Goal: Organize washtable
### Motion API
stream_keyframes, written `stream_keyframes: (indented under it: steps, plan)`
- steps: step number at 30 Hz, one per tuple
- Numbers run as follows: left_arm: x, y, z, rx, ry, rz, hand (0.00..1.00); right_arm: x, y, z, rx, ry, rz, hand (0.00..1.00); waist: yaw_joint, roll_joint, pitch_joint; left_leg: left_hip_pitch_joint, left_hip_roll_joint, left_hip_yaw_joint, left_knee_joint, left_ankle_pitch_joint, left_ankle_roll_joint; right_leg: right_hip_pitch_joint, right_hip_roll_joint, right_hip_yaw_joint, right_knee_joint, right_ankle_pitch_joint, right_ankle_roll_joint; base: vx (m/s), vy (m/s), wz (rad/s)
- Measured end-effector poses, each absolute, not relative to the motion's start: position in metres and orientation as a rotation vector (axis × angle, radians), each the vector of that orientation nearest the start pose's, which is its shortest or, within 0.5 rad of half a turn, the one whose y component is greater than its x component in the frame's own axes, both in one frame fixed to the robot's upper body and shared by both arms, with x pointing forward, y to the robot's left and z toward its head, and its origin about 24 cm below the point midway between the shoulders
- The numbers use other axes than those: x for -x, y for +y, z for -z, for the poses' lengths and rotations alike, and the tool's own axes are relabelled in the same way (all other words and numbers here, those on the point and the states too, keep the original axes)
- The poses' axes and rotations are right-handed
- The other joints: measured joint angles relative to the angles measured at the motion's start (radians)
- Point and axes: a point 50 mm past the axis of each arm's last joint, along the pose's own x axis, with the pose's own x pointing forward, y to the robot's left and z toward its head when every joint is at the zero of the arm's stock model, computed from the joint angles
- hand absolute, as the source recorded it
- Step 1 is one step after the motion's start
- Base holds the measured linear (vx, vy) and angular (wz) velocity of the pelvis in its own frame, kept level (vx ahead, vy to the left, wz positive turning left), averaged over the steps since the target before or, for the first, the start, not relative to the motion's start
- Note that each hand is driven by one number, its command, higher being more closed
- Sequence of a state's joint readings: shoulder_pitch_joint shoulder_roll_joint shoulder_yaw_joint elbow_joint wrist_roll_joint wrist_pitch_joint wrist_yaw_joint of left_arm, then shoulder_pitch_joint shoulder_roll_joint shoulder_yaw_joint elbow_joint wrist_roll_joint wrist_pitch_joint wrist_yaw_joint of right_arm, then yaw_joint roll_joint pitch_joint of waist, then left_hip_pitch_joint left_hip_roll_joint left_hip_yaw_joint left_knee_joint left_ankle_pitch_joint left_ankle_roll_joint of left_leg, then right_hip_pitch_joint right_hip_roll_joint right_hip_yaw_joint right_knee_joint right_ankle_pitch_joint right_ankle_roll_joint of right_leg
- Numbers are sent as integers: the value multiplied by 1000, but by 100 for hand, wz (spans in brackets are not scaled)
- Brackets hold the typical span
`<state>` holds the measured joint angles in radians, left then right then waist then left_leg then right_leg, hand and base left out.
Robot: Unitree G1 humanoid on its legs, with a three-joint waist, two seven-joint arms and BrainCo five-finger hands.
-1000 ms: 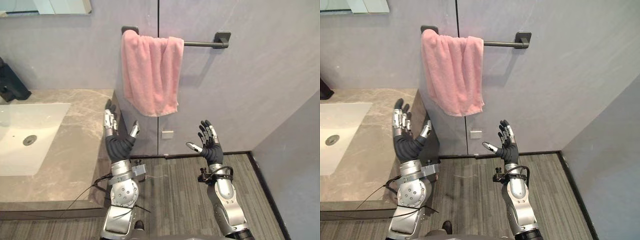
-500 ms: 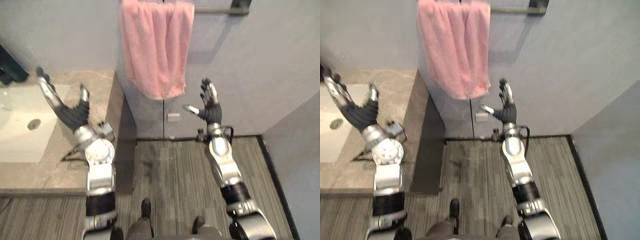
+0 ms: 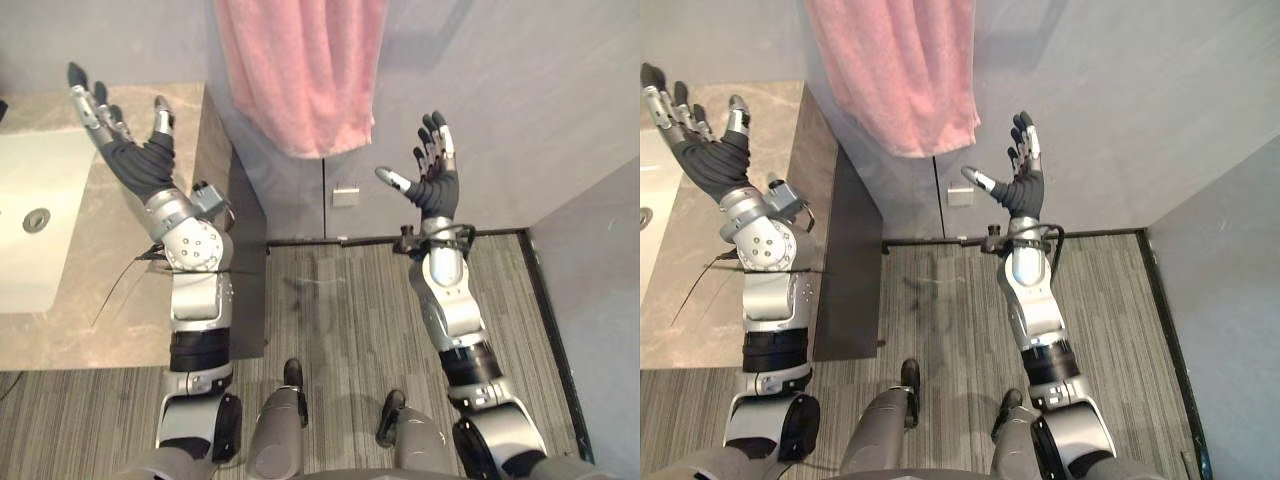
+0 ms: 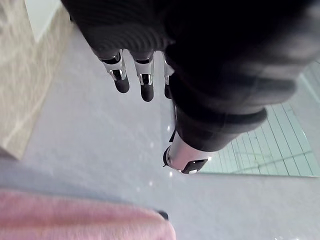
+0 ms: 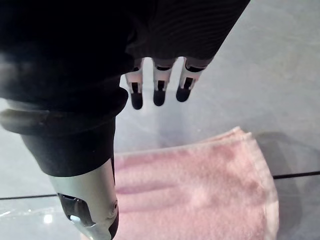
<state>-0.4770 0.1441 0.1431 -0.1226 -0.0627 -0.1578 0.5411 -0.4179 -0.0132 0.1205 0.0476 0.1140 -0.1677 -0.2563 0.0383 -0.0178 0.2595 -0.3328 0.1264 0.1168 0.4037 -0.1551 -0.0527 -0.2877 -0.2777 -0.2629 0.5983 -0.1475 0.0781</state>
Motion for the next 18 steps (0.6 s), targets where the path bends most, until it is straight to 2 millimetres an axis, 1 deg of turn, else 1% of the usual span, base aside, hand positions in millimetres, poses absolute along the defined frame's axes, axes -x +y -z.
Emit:
stream_keyframes:
  steps: [1, 2, 3, 4, 5, 6, 7, 8, 9, 10, 11, 12, 13, 14, 15, 16, 17, 18]
  plan:
    - [-290, 197, -210, 159, -739, -513, 0, -309, -101, -154, -154, -478, -4, 0, 0, 0, 0, 18, 0, 6, -4, -5, 4, -4, -5, 6, 23, 9, -13, 114, 33, -39]
    - [-285, 202, -202, 161, -717, -499, 0, -309, -97, -151, -150, -465, -28, 0, -1, 3, 1, 56, 5, 20, -30, -5, 17, -40, -14, 20, 73, 37, -67, 128, 5, -47]
    - [-281, 205, -196, 158, -704, -477, 0, -308, -90, -149, -154, -458, -59, 0, 0, 11, -2, 74, 17, 28, -49, -6, 19, -48, -4, 13, 54, 12, -68, 147, -6, -55]
    - [-280, 209, -192, 160, -693, -465, 0, -307, -84, -149, -152, -457, -91, 0, 3, 16, -3, 80, 34, 36, -58, -6, 18, -48, 16, 13, -14, -11, -48, 116, -28, -37]
    - [-278, 212, -190, 164, -688, -463, 0, -308, -79, -149, -149, -453, -114, 0, 3, 18, -2, 82, 42, 38, -61, -8, 15, -50, 27, 12, -62, -17, -37, 121, -69, -32]
    - [-276, 219, -183, 175, -660, -463, 0, -308, -69, -143, -133, -424, -164, 0, 0, 18, -2, 98, 58, 39, -64, -17, 0, -49, 48, 17, -157, -10, -26, 165, -134, -21]
    - [-274, 221, -175, 177, -634, -465, 0, -308, -63, -134, -118, -388, -195, 0, -1, 17, -3, 118, 73, 40, -54, -31, -21, -39, 66, 22, -216, 3, -12, 191, -164, -11]
    - [-272, 222, -171, 171, -620, -465, 0, -306, -62, -128, -113, -366, -206, 0, -2, 16, -3, 129, 79, 36, -41, -42, -35, -28, 76, 26, -243, 15, -16, 248, -243, 30]
    - [-269, 222, -160, 161, -581, -474, 0, -299, -57, -115, -109, -318, -240, 0, -16, 33, -7, 145, 113, 9, 12, -73, -69, 14, 99, 30, -221, 68, -1, 291, -316, 43]
    - [-265, 222, -152, 149, -556, -490, 0, -294, -55, -107, -103, -294, -261, 0, -18, 51, -15, 152, 135, -8, 34, -77, -75, 30, 116, 10, -202, 43, -18, 374, -373, 41]
    - [-258, 225, -144, 149, -531, -520, 0, -289, -50, -100, -105, -270, -286, 0, -18, 61, -21, 134, 158, -36, 107, -62, -57, 50, 143, -10, -187, 9, -35, 312, -315, 11]
    - [-256, 227, -140, 155, -516, -537, 0, -287, -48, -98, -108, -261, -296, 0, -18, 64, -22, 116, 170, -58, 156, -45, -44, 64, 155, -18, -183, -3, -46, 319, -281, 16]
    - [-252, 227, -132, 179, -485, -561, 0, -284, -45, -93, -121, -242, -319, 0, -17, 68, -24, 75, 192, -99, 256, 15, -37, 113, 173, -43, -196, -19, -69, 297, -279, 26]
    - [-251, 223, -130, 198, -473, -561, 0, -282, -46, -91, -139, -230, -318, 0, -12, 62, -30, 50, 205, -102, 286, 16, -45, 144, 173, -62, -218, -23, -76, 298, -257, 31]
    - [-249, 221, -130, 206, -474, -561, 0, -281, -47, -90, -144, -227, -317, 0, -11, 59, -32, 48, 206, -92, 282, 15, -44, 163, 172, -68, -231, -23, -78, 275, -228, 28]
    - [-244, 218, -131, 201, -479, -565, 0, -281, -47, -90, -156, -222, -324, 0, -10, 55, -39, 47, 206, -58, 234, 14, -43, 197, 169, -79, -268, -23, -79, 259, -175, 26]
    - [-241, 216, -131, 196, -485, -569, 0, -280, -47, -89, -162, -222, -324, 0, -7, 59, -45, 46, 207, -44, 187, 15, -44, 215, 168, -89, -288, -23, -79, 253, -139, 31]
    - [-237, 214, -131, 191, -490, -579, 0, -280, -48, -89, -167, -219, -326, 0, 0, 66, -53, 47, 204, -29, 98, 17, -48, 230, 168, -101, -306, -23, -79, 228, -55, 24]
